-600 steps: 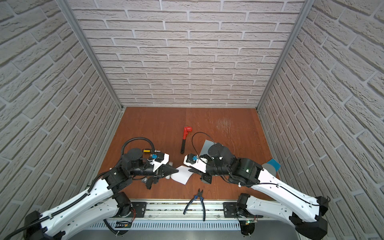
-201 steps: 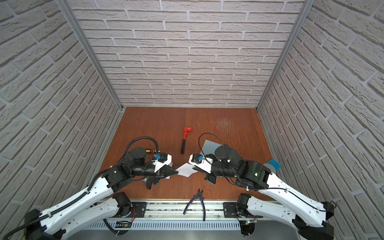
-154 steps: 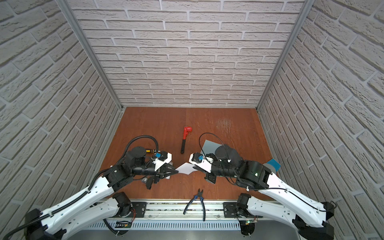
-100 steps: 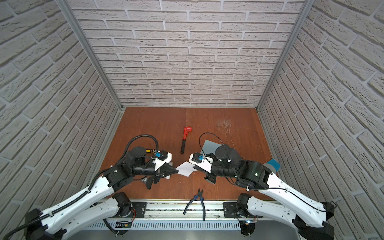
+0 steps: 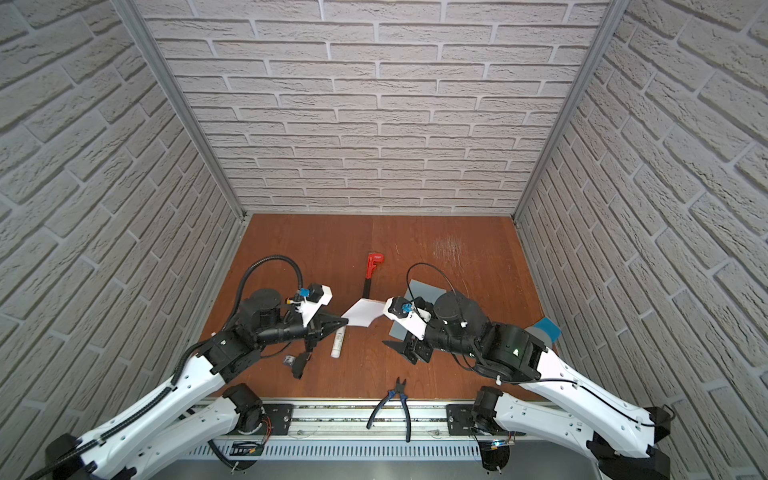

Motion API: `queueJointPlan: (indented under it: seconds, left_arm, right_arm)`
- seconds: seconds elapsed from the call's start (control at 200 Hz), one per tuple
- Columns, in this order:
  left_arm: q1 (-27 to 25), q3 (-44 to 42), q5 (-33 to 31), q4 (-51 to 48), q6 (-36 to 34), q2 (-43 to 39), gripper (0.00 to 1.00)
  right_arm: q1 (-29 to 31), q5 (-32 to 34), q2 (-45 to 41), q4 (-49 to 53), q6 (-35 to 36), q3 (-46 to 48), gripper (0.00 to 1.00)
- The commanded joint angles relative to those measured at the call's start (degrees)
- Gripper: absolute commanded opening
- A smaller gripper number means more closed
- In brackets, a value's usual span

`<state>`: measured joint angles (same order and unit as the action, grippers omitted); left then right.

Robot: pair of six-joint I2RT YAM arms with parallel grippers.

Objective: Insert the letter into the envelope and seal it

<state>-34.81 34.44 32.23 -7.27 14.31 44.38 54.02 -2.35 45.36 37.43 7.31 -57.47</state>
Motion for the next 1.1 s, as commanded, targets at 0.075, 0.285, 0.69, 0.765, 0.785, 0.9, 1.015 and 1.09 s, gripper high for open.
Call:
queueJointPlan:
  seconds: [0.075,0.285,0.69,0.765,0.785,0.9,1.015,1.09]
  left_arm:
    - [6.6,0.5,-7.1,-4.6,11.9,2.0,0.0]
    - [8.7,2.6,-12.8,-6.3,17.4,6.8,0.0]
    - [16.5,9.0,-4.0,-5.4,26.4,25.8,0.0]
    - [16.8,9.4,-4.4,-4.0,27.3,28.3,0.0]
    - [17.0,9.4,-4.4,-3.5,27.6,29.1,0.0]
    - [18.0,9.8,-4.5,-1.7,28.6,32.6,0.0]
    - [18.3,10.7,-4.0,-0.3,28.3,35.9,0.0]
    - [18.3,11.5,-3.2,-0.1,27.9,38.2,0.0]
  right_arm:
    - [0.1,7.2,-1.2,-7.1,-6.6,1.8,0.84]
    - [0.0,12.7,2.5,-9.0,-13.7,3.2,0.78]
    - [0.0,14.4,10.3,-13.1,-25.1,4.4,0.71]
    - [0.0,14.0,10.7,-13.1,-25.7,4.5,0.69]
    - [0.0,13.9,10.8,-13.2,-25.8,4.7,0.68]
    - [0.0,12.7,11.2,-13.5,-25.4,5.2,0.62]
    - [-0.1,12.9,11.5,-13.3,-25.3,5.3,0.6]
    - [0.0,12.9,11.7,-13.5,-25.2,5.2,0.6]
